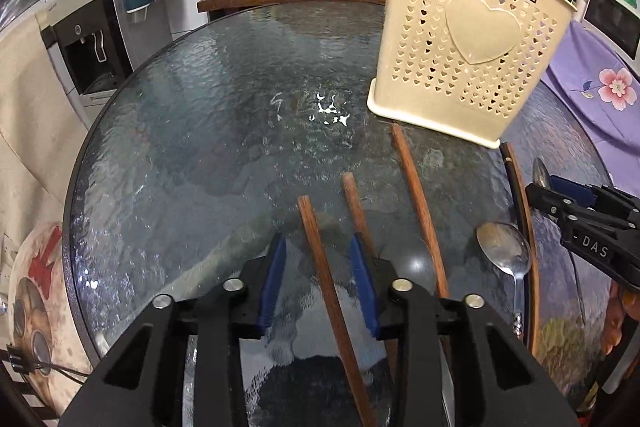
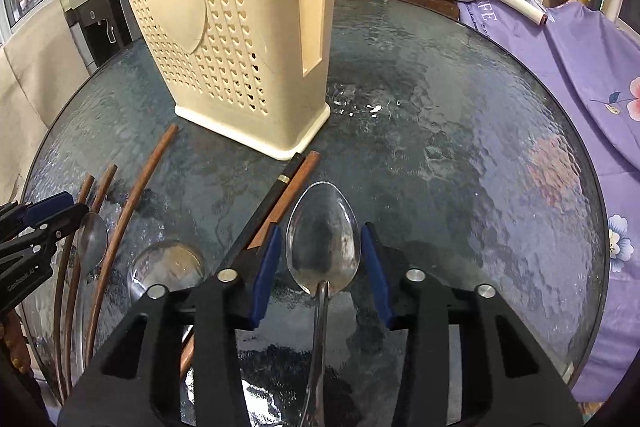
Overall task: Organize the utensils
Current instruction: 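Grasp the silver spoon with the right tool while the left tool grasps a wooden chopstick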
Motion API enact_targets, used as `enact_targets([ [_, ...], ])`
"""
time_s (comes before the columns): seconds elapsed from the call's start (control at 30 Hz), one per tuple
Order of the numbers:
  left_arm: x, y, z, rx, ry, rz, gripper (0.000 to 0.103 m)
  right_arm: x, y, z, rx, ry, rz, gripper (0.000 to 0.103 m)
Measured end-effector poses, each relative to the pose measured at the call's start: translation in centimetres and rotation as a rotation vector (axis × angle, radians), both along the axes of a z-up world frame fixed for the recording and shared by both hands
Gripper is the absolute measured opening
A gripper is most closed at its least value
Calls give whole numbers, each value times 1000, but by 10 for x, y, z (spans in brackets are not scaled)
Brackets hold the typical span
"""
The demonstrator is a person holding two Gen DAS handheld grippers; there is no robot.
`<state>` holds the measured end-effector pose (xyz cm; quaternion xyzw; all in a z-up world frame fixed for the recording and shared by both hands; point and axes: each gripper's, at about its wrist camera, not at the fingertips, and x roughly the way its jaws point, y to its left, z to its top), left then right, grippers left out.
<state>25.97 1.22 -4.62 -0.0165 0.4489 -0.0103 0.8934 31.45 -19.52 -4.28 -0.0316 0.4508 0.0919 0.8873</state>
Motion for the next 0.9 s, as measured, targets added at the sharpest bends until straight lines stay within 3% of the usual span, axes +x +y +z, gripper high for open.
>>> enact_targets([
  [0.1, 3, 0, 0, 1, 0, 6, 17, 3, 2, 1, -3, 3, 4, 38],
  [0.23, 6, 0, -1, 5, -4, 10, 10, 4, 0, 1, 5, 0, 14, 38],
  [0.47, 8, 1, -1, -13, -12, 21, 8, 6, -6, 2, 23, -6, 5, 38],
  [0.67, 13, 10, 2, -92, -14, 24, 7, 2, -10, 11, 38, -35, 10, 38],
  [0.9, 9, 10, 33, -114, -98, 3, 7, -9, -12, 36, 95, -107, 35, 38],
])
